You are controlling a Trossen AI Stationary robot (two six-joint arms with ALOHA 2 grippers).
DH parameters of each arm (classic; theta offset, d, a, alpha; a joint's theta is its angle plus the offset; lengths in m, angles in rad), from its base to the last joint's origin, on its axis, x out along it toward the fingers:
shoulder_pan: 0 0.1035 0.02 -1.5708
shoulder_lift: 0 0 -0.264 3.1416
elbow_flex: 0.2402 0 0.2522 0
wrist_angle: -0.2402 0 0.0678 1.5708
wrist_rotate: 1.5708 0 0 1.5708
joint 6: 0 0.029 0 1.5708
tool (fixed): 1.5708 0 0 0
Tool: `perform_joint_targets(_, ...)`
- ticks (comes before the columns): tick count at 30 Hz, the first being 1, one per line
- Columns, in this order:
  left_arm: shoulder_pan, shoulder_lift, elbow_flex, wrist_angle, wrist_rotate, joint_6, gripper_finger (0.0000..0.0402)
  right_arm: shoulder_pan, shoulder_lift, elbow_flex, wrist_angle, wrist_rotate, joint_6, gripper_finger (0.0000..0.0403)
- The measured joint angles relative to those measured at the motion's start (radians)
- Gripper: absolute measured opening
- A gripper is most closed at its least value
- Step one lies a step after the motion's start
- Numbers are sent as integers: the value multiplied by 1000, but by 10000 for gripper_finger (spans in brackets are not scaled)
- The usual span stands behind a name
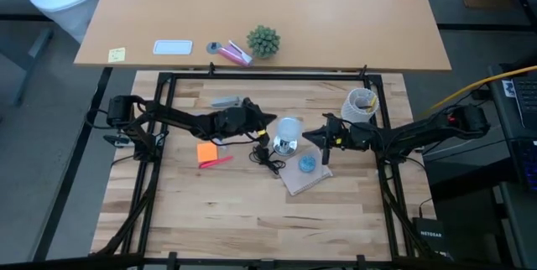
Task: Screw lightbulb
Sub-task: Remove the lightbulb from the lamp
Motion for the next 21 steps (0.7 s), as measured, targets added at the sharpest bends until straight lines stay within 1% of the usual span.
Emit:
perform_joint_targets(7,-28,0,0,29,3,26,0,0,0,0,-1,38,4,11)
perform_joint_targets(21,-63,0,0,27,-12,19,0,0,0,0,-7,128,8,11)
